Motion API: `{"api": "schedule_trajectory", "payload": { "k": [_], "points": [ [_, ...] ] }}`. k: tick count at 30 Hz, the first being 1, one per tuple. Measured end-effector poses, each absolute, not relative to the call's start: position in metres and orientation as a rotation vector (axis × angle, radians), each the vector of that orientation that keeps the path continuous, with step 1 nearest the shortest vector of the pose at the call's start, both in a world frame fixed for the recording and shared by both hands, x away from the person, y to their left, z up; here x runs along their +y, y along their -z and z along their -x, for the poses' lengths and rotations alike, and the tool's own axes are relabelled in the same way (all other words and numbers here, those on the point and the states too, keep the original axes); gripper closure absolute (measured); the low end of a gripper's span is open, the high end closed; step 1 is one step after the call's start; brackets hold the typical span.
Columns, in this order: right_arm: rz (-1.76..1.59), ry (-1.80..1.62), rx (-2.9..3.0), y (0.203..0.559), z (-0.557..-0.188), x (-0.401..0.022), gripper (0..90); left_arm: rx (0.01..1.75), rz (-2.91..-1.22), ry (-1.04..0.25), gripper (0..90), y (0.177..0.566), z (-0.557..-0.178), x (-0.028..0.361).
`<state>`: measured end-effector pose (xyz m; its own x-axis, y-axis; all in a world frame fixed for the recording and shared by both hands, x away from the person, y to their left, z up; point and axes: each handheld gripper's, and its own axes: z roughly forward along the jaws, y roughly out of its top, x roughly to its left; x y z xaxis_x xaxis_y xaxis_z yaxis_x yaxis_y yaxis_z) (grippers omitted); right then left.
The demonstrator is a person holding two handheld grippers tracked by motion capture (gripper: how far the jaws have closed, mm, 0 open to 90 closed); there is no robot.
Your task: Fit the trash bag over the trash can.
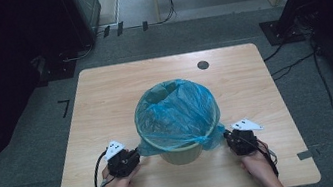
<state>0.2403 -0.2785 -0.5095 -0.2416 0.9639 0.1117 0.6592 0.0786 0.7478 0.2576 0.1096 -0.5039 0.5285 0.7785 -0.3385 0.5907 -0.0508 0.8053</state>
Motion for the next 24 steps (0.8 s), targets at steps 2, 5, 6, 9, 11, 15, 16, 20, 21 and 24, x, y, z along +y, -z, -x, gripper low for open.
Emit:
{"api": "schedule_trajectory", "payload": {
  "k": [2, 5, 6, 9, 11, 15, 16, 20, 21, 24],
  "points": [
    [-1.603, -0.999, 1.95, 0.509, -0.24, -0.279, 90.0, 1.129, -1.699, -0.228, 85.5, 0.499, -0.256, 0.113],
    [-1.598, -1.013, 1.927, 0.507, -0.239, -0.281, 90.0, 1.045, -1.62, -0.26, 75.9, 0.489, -0.25, 0.122],
    [-1.599, -1.019, 1.919, 0.506, -0.239, -0.282, 90.0, 1.016, -1.598, -0.281, 71.3, 0.485, -0.247, 0.125],
    [-1.604, -1.05, 1.892, 0.504, -0.238, -0.285, 90.0, 0.941, -1.513, -0.295, 63.5, 0.478, -0.241, 0.138],
    [-1.61, -1.069, 1.871, 0.501, -0.237, -0.289, 90.0, 0.897, -1.469, -0.317, 59.5, 0.476, -0.236, 0.146],
    [-1.609, -1.095, 1.839, 0.498, -0.237, -0.291, 90.0, 0.831, -1.39, -0.362, 51.9, 0.47, -0.229, 0.155],
    [-1.609, -1.095, 1.839, 0.498, -0.237, -0.291, 90.0, 0.805, -1.365, -0.356, 51.9, 0.468, -0.227, 0.155],
    [-1.598, -1.123, 1.824, 0.496, -0.236, -0.29, 90.0, 0.63, -1.378, -0.335, 33.1, 0.462, -0.216, 0.136],
    [-1.6, -1.124, 1.823, 0.496, -0.236, -0.29, 90.0, 0.63, -1.378, -0.335, 27.3, 0.462, -0.216, 0.136],
    [-1.602, -1.131, 1.823, 0.496, -0.236, -0.29, 90.0, 0.578, -1.453, -0.357, 21.8, 0.459, -0.21, 0.115]
  ]
}}
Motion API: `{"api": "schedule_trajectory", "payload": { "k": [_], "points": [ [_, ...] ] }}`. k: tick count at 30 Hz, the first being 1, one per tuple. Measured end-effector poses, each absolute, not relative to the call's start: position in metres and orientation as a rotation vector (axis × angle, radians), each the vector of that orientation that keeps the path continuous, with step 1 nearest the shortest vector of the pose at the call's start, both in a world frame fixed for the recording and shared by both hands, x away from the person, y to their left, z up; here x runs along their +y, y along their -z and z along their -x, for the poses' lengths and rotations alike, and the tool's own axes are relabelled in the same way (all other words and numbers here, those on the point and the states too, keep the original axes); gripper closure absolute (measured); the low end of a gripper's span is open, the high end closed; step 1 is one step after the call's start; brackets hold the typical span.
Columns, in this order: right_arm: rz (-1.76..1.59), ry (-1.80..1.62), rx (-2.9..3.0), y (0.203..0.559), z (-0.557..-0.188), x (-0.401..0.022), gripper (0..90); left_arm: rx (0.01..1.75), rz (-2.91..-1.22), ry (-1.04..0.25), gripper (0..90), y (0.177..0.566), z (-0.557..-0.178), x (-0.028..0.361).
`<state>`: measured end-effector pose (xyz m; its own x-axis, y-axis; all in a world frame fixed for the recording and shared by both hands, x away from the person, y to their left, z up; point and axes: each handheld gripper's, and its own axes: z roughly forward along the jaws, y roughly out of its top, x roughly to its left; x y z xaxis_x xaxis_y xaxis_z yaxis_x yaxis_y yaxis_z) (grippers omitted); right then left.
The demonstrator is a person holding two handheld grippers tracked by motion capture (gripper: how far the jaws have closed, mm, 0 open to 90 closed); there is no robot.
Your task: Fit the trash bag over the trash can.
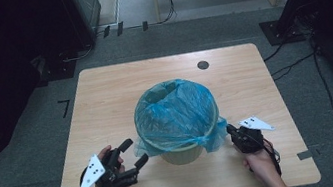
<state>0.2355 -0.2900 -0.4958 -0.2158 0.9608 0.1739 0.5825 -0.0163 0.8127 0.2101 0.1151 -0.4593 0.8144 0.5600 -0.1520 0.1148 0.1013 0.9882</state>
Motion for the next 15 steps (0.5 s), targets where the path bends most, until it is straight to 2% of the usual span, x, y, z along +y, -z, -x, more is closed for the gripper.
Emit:
{"api": "schedule_trajectory", "payload": {
  "k": [3, 5, 6, 7, 8, 11, 15],
  "points": [
    [-1.602, -1.151, 1.817, 0.494, -0.235, -0.29, 90.0, 0.567, -1.533, -0.41, 19.4, 0.459, -0.207, 0.096],
    [-1.586, -1.166, 1.813, 0.493, -0.234, -0.289, 90.0, 0.582, -1.562, -0.459, 23.8, 0.46, -0.206, 0.088],
    [-1.578, -1.18, 1.81, 0.492, -0.233, -0.289, 90.0, 0.599, -1.561, -0.475, 30.2, 0.461, -0.205, 0.087],
    [-1.549, -1.205, 1.8, 0.491, -0.231, -0.288, 90.0, 0.6, -1.561, -0.474, 52.3, 0.462, -0.206, 0.087],
    [-1.549, -1.205, 1.8, 0.491, -0.231, -0.288, 90.0, 0.602, -1.557, -0.46, 52.3, 0.462, -0.206, 0.089],
    [-1.514, -1.245, 1.784, 0.487, -0.229, -0.288, 90.0, 0.612, -1.554, -0.399, 80.7, 0.463, -0.211, 0.098],
    [-1.498, -1.258, 1.779, 0.485, -0.228, -0.288, 90.0, 0.635, -1.599, -0.368, 84.8, 0.471, -0.218, 0.11]
  ]
}}
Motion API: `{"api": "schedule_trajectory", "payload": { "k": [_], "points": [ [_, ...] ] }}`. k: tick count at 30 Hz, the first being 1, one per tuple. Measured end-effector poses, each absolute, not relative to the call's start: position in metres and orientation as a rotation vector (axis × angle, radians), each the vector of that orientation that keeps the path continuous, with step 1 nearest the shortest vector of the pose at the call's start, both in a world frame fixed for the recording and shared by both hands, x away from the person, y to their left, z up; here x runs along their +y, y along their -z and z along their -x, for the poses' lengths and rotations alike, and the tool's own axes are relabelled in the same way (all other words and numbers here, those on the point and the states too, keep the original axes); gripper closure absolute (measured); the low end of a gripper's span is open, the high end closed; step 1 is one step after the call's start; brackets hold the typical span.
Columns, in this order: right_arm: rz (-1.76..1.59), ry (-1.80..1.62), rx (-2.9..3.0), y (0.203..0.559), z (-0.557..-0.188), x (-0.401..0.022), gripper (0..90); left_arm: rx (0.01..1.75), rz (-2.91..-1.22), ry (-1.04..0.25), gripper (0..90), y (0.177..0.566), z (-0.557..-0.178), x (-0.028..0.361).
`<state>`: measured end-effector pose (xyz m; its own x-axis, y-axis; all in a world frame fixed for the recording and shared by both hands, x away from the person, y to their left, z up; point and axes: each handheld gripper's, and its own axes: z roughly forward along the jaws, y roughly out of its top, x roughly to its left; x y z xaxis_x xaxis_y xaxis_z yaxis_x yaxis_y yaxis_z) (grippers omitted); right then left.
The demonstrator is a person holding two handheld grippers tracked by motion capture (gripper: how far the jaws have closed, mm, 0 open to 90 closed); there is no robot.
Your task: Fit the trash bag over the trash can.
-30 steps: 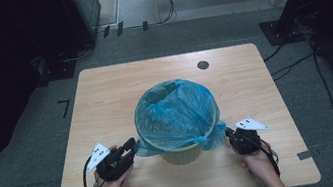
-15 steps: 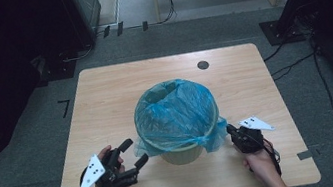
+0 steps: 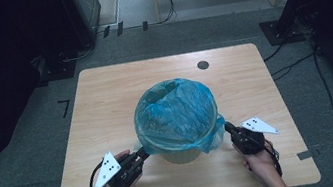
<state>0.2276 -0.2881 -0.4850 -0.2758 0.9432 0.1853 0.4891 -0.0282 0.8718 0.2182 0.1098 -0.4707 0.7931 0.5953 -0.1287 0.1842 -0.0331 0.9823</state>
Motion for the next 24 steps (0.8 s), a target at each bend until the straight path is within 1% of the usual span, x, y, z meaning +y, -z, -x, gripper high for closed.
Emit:
{"api": "schedule_trajectory", "payload": {
  "k": [4, 5, 6, 7, 8, 9, 14, 16, 22, 24],
  "points": [
    [-1.491, -1.242, 1.801, 0.487, -0.228, -0.287, 90.0, 0.727, -1.711, -0.341, 84.2, 0.483, -0.23, 0.117],
    [-1.491, -1.242, 1.801, 0.487, -0.228, -0.287, 90.0, 0.727, -1.711, -0.341, 85.0, 0.483, -0.23, 0.117],
    [-1.49, -1.227, 1.809, 0.488, -0.228, -0.287, 90.0, 0.792, -1.768, -0.346, 85.0, 0.488, -0.237, 0.12],
    [-1.498, -1.176, 1.84, 0.492, -0.231, -0.286, 90.0, 0.83, -1.792, -0.35, 87.5, 0.491, -0.239, 0.12],
    [-1.516, -1.102, 1.894, 0.499, -0.234, -0.284, 90.0, 0.914, -1.846, -0.361, 89.3, 0.495, -0.244, 0.121],
    [-1.524, -1.067, 1.915, 0.502, -0.235, -0.284, 90.0, 0.914, -1.846, -0.361, 89.4, 0.495, -0.244, 0.121],
    [-1.572, -0.94, 1.953, 0.513, -0.24, -0.284, 90.0, 1.131, -1.968, -0.35, 89.9, 0.507, -0.255, 0.124],
    [-1.578, -0.9, 1.953, 0.515, -0.241, -0.285, 90.0, 1.194, -1.983, -0.358, 90.0, 0.511, -0.257, 0.126],
    [-1.504, -0.836, 1.982, 0.516, -0.239, -0.284, 90.0, 1.241, -2.005, -0.409, 90.0, 0.511, -0.258, 0.123],
    [-1.478, -0.82, 1.991, 0.516, -0.239, -0.283, 90.0, 1.215, -2.014, -0.415, 89.8, 0.512, -0.256, 0.122]
  ]
}}
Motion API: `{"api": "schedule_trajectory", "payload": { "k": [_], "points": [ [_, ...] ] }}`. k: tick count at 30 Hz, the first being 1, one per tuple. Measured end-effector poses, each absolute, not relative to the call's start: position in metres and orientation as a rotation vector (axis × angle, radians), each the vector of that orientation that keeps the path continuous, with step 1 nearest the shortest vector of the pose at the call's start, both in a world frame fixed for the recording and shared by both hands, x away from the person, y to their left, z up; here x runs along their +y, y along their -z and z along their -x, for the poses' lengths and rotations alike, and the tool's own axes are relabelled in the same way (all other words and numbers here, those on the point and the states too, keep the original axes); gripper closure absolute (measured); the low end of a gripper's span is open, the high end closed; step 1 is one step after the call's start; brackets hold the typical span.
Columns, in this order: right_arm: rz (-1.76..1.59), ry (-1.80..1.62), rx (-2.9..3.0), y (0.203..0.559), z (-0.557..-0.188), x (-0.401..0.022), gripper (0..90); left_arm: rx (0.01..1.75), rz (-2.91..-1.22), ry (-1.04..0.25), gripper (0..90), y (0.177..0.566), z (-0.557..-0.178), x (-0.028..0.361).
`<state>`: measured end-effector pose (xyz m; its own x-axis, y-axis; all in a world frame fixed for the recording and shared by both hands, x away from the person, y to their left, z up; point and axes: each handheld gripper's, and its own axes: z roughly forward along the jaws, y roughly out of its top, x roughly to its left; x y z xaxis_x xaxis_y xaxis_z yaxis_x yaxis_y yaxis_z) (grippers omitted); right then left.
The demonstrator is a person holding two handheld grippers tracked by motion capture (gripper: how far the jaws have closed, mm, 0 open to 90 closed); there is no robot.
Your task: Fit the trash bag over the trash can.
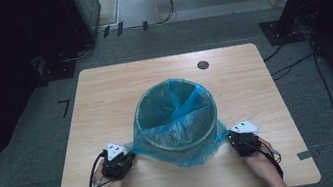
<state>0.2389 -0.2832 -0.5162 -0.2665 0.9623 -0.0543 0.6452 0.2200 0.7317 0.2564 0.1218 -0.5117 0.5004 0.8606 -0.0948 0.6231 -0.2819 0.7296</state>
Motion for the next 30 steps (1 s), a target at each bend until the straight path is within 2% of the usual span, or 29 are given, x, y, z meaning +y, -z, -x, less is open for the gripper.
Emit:
{"api": "schedule_trajectory", "payload": {
  "k": [1, 2, 4, 5, 7, 8, 16, 20, 25, 27, 28, 29, 30],
  "points": [
    [-1.484, -0.829, 1.997, 0.516, -0.239, -0.284, 90.0, 1.179, -2.011, -0.39, 86.3, 0.512, -0.255, 0.123],
    [-1.486, -0.858, 2.005, 0.516, -0.239, -0.287, 83.2, 1.121, -2.005, -0.334, 76.1, 0.512, -0.255, 0.125],
    [-1.469, -0.981, 2.021, 0.515, -0.237, -0.293, 52.9, 1.064, -1.976, -0.27, 54.8, 0.509, -0.255, 0.128],
    [-1.452, -1.022, 2.016, 0.513, -0.236, -0.297, 43.0, 1.053, -1.962, -0.256, 47.5, 0.508, -0.255, 0.13],
    [-1.411, -1.12, 1.998, 0.503, -0.233, -0.302, 32.8, 1.034, -1.892, -0.222, 33.5, 0.502, -0.256, 0.138],
    [-1.391, -1.162, 1.979, 0.499, -0.231, -0.304, 32.7, 1.033, -1.874, -0.22, 30.8, 0.499, -0.256, 0.14],
    [-1.196, -1.344, 2.012, 0.483, -0.215, -0.318, 31.5, 0.936, -1.782, -0.22, 30.8, 0.486, -0.251, 0.154],
    [-1.112, -1.388, 2.04, 0.478, -0.206, -0.327, 30.1, 0.964, -1.738, -0.281, 34.1, 0.483, -0.251, 0.155],
    [-1.045, -1.529, 1.974, 0.466, -0.2, -0.326, 30.1, 0.979, -1.586, -0.296, 35.3, 0.479, -0.25, 0.15],
    [-0.99, -1.593, 1.972, 0.459, -0.197, -0.314, 28.5, 0.947, -1.537, -0.279, 35.2, 0.477, -0.248, 0.145],
    [-0.935, -1.664, 1.979, 0.454, -0.195, -0.301, 23.3, 0.923, -1.518, -0.263, 34.8, 0.476, -0.247, 0.142],
    [-0.935, -1.664, 1.979, 0.454, -0.195, -0.301, 23.3, 0.896, -1.503, -0.248, 34.8, 0.475, -0.246, 0.139],
    [-0.925, -1.685, 1.98, 0.452, -0.195, -0.295, 19.1, 0.867, -1.493, -0.232, 34.7, 0.475, -0.245, 0.137]
  ]
}}
